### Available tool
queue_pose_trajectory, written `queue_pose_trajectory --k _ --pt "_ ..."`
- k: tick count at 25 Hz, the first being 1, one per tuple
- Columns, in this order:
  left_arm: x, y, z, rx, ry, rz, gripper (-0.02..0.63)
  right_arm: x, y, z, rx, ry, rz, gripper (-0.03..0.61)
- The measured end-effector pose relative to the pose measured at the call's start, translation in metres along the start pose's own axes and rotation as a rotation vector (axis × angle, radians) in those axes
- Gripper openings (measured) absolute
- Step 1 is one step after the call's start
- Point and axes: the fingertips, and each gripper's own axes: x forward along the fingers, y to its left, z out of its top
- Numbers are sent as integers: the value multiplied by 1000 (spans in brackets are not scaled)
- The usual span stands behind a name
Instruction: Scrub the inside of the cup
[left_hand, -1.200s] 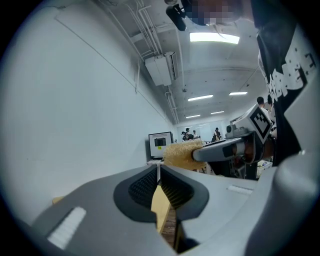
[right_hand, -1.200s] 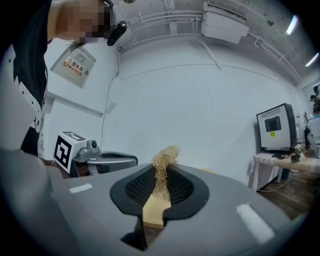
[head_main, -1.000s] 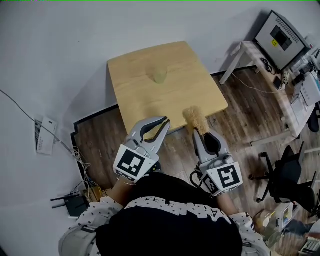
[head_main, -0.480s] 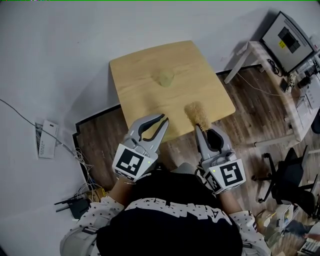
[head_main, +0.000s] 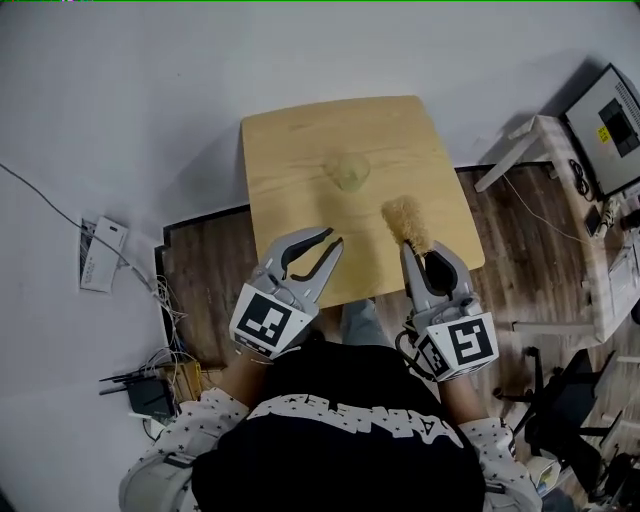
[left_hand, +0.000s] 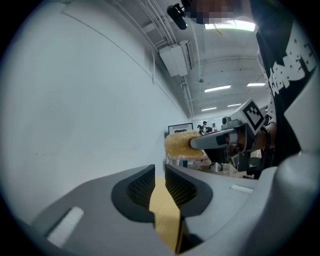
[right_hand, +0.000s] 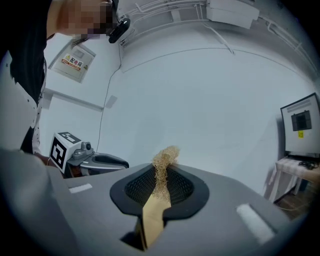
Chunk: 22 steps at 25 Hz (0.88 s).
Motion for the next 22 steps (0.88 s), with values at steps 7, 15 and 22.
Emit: queue_pose_trajectory --k 7,15,22 --pt "42 27 -9 -11 25 81 86 48 -36 5 -4 6 107 66" --pt "84 46 -32 -27 66 139 132 84 -73 -1 -5 41 186 66" --pt "108 56 -54 -27 108 196 168 110 -93 -11 1 78 260 66"
